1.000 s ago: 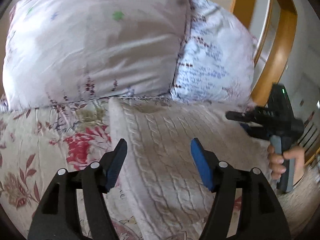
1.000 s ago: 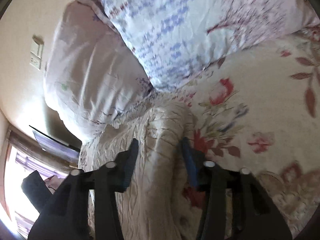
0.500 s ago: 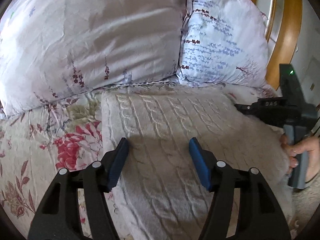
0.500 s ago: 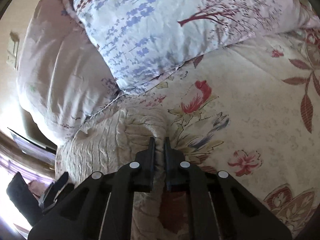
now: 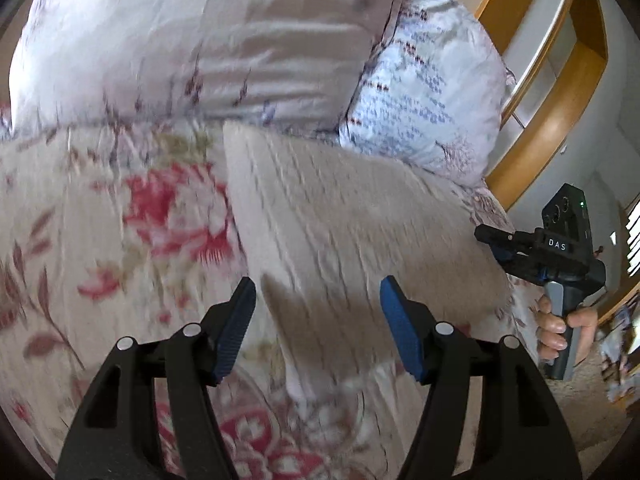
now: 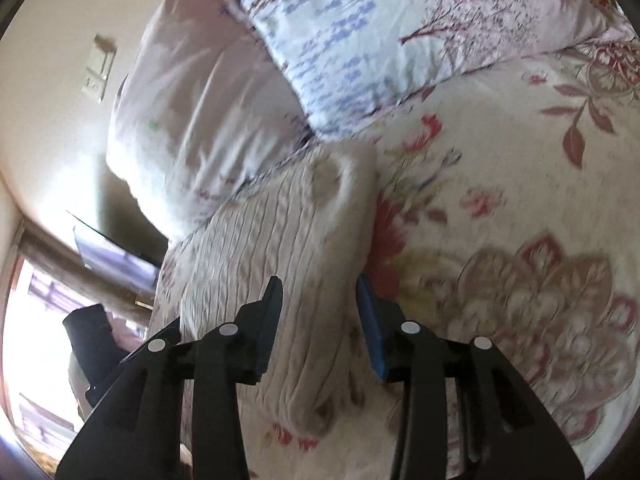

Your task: Fold small clothes

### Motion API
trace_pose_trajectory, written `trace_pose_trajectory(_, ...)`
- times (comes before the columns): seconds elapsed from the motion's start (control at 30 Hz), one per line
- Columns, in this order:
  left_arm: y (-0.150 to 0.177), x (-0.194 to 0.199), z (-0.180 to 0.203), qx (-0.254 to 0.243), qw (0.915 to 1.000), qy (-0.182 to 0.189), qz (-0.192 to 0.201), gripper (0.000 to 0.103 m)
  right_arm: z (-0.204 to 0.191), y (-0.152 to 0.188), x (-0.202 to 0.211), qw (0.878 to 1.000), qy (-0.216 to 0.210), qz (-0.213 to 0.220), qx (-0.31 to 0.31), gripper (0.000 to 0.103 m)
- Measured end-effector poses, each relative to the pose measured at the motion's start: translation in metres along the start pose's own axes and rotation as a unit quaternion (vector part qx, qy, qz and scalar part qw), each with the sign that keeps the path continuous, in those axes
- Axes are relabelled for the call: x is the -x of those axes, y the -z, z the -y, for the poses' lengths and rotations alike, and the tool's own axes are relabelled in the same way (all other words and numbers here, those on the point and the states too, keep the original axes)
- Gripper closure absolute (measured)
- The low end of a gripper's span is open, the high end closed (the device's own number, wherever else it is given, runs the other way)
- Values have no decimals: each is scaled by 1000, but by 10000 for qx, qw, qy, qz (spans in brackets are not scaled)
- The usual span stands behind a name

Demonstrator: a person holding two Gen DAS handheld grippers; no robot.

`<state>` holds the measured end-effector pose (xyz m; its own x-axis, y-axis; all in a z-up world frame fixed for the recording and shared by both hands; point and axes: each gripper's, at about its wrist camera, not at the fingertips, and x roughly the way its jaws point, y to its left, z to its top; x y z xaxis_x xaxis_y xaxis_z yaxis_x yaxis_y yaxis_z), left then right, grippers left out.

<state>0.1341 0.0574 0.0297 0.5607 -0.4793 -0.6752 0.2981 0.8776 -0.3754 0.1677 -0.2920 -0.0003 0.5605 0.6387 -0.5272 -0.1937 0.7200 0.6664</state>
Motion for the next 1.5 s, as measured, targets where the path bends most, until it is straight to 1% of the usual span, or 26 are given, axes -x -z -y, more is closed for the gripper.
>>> trace_pose_trajectory(0.03, 3, -2, -1, 36, 10000, 5, -51, 45, -2, 4, -3, 9999, 74, -51, 90, 69)
trace_pose_trajectory(0.07, 8, -6, -1, 53, 9999, 17, -135, 51, -2, 6, -2, 9998, 147, -56, 145, 82)
trace_pose_trajectory(0.1, 11, -10, -1, 63, 9997, 46, -212, 62, -2, 9, -2, 9996, 222, -17, 187, 83)
trace_pose_trajectory(0.13, 14, -14, -2, 99, 9995, 53, -288, 70, -1, 11, -1, 9996, 239, 47, 173, 86)
trace_pose_trajectory(0.23, 20, -14, -6, 117, 9995, 36, -277, 80, 4, 15, 4, 9993, 347, 139, 40, 89)
trace_pose_trajectory(0.3, 21, -13, -6, 76, 9996, 15, -289, 81, 8, 19, 4, 9990, 403, 180, -52, 89)
trace_pose_trajectory(0.37, 23, -11, -4, -13, 9996, -60, -261, 80, 8, 20, 3, 9989, 418, 195, -47, 88)
trace_pose_trajectory(0.43, 25, -8, 0, -70, 9997, -174, -187, 70, 1, 19, 6, 9981, 539, 250, 136, 86)
trace_pose_trajectory(0.47, 26, -4, 2, -112, 9996, -241, -103, 68, -5, 21, 11, 9970, 640, 354, 267, 85)
trace_pose_trajectory(0.53, 28, 6, 9, -277, 9985, -453, 120, 57, -21, 27, 26, 9926, 754, 708, 636, 82)
trace_pose_trajectory(0.57, 29, 10, 14, -383, 9974, -552, 251, 55, -32, 31, 35, 9895, 706, 895, 891, 82)
trace_pose_trajectory(0.6, 29, 15, 19, -506, 9959, -634, 399, 53, -39, 34, 40, 9877, 637, 964, 1049, 82)
trace_pose_trajectory(0.63, 30, 21, 28, -668, 9937, -685, 581, 51, -46, 37, 42, 9863, 556, 992, 1197, 82)
trace_pose_trajectory(0.7, 30, 25, 42, -941, 9909, -621, 739, 48, -60, 43, 39, 9833, 490, 874, 1521, 82)
trace_pose_trajectory(0.8, 31, 16, 64, -1370, 9865, -638, 632, 46, -67, 51, 23, 9783, 793, 581, 1823, 82)
trace_pose_trajectory(0.87, 34, 3, 70, -1488, 9850, -759, 433, 46, -61, 56, 10, 9769, 1084, 357, 1809, 82)
trace_pose_trajectory(0.93, 36, -7, 69, -1457, 9857, -821, 229, 46, -54, 61, 2, 9763, 1245, 232, 1753, 81)
trace_pose_trajectory(1.03, 39, -15, 66, -1451, 9853, -892, 116, 44, -47, 68, 1, 9781, 1225, 256, 1666, 81)
trace_pose_trajectory(1.2, 39, -17, 66, -1412, 9857, -923, 67, 38, -54, 71, 0, 9748, 1371, 353, 1724, 80)
trace_pose_trajectory(1.23, 40, -15, 66, -1364, 9867, -881, 85, 34, -57, 72, 4, 9748, 1356, 396, 1726, 77)
trace_pose_trajectory(1.3, 43, -6, 66, -1229, 9898, -702, 178, 27, -62, 77, 17, 9760, 1245, 564, 1698, 60)
trace_pose_trajectory(1.33, 44, -1, 66, -1175, 9906, -652, 239, 23, -64, 77, 22, 9755, 1225, 654, 1706, 44)
trace_pose_trajectory(1.37, 46, 4, 66, -1116, 9912, -629, 322, 22, -66, 79, 26, 9740, 1239, 743, 1744, 33)
trace_pose_trajectory(1.43, 50, 12, 67, -1047, 9909, -715, 448, 14, -73, 84, 32, 9646, 1539, 938, 1924, 22)
trace_pose_trajectory(1.47, 51, 16, 65, -1002, 9902, -833, 510, 13, -74, 85, 33, 9619, 1611, 969, 1986, 21)
trace_pose_trajectory(1.5, 53, 18, 64, -961, 9895, -939, 538, 9, -76, 87, 34, 9596, 1670, 985, 2041, 21)
